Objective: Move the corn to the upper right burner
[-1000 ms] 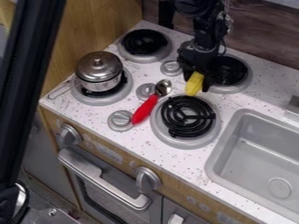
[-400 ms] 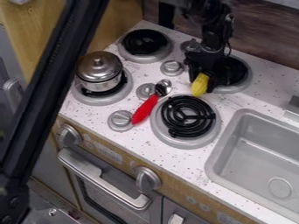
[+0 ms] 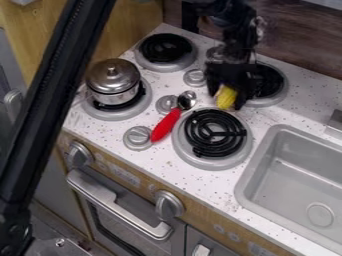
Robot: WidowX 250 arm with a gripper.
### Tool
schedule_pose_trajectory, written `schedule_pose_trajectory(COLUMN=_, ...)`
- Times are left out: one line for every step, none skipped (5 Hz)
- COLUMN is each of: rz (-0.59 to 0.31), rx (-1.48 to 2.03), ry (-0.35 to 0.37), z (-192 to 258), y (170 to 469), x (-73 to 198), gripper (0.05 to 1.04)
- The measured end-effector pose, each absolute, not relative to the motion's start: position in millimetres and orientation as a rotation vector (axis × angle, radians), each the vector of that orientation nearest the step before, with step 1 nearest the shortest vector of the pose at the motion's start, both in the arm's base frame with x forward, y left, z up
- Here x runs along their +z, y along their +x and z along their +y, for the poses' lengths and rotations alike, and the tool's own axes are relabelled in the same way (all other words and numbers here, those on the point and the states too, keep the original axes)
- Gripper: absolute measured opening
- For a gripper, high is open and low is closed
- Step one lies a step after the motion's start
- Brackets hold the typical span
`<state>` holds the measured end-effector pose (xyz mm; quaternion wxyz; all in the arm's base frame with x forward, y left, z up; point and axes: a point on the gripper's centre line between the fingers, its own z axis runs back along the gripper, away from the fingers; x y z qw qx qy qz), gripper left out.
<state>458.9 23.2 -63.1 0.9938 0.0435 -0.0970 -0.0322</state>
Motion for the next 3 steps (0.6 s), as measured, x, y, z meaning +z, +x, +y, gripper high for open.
schedule_pose_trajectory(rz=-0.233, rx=-0.064, ry=0.057, z=18.8, y=438.5, x=-37.4, gripper=0.995)
schedule_pose_trajectory(rz=-0.253, rx=-0.066, ry=0.031, z=19.6, y=414.9, x=-13.9, gripper=0.995)
schedule_pose_trajectory(rz=-0.216, rx=-0.059, ry=0.017, z=23.3, y=386.4, x=-8.7, gripper=0.995)
